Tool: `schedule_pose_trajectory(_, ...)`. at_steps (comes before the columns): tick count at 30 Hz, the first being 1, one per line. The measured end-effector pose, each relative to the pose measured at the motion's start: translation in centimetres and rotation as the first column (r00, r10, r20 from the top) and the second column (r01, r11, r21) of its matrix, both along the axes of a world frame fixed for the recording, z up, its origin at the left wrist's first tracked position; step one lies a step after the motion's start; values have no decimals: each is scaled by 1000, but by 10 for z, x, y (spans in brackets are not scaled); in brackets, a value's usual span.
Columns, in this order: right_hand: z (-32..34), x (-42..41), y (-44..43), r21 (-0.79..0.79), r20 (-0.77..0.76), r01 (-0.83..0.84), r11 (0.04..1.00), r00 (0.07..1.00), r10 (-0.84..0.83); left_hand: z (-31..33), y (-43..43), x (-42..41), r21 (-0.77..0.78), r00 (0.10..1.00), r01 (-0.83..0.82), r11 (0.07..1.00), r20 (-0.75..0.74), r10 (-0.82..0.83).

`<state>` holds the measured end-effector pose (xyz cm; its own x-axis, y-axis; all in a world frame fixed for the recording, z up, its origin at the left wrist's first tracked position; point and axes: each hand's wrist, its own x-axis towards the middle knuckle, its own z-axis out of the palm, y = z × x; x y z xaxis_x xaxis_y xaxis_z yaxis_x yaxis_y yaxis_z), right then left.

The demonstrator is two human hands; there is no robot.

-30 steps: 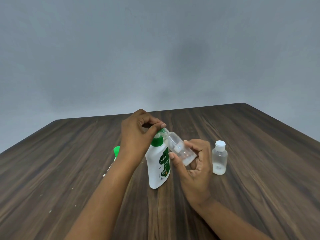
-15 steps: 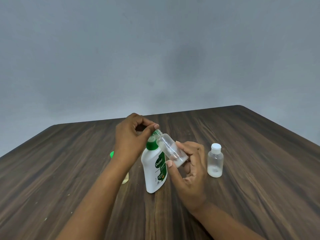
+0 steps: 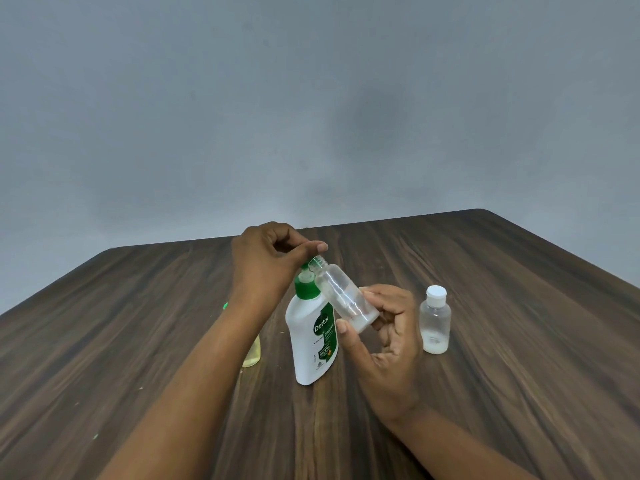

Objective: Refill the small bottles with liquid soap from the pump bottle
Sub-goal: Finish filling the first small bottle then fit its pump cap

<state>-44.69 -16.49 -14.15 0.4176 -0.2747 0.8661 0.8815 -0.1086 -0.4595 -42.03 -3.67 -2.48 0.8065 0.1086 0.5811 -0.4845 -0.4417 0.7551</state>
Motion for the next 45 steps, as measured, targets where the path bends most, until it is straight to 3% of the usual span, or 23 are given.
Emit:
schedule_pose_trajectory(18, -2, 2, 0, -8, -26, 54, 999, 998, -54, -18, 0, 1, -41, 996, -4, 999, 88, 8)
schedule_pose_trajectory(24, -3, 4, -1, -31, -48, 61, 998, 997, -63, 2, 6, 6, 145, 997, 12, 989, 77, -23)
schedule_pose_trajectory(33, -5, 2, -2, 15, -47, 34, 999, 998, -33, -22, 1, 3, 28, 993, -20, 999, 117, 17)
schedule_pose_trajectory(39, -5, 3, -2, 5, -48, 38, 999, 998, -38, -25, 1, 0, 63, 984, -80, 995, 163, 69)
schedule_pose_trajectory(45, -4, 4, -3, -10, -42, 26, 1000, 999, -26, -6, 4, 1, 120, 993, -39, 992, 119, 25)
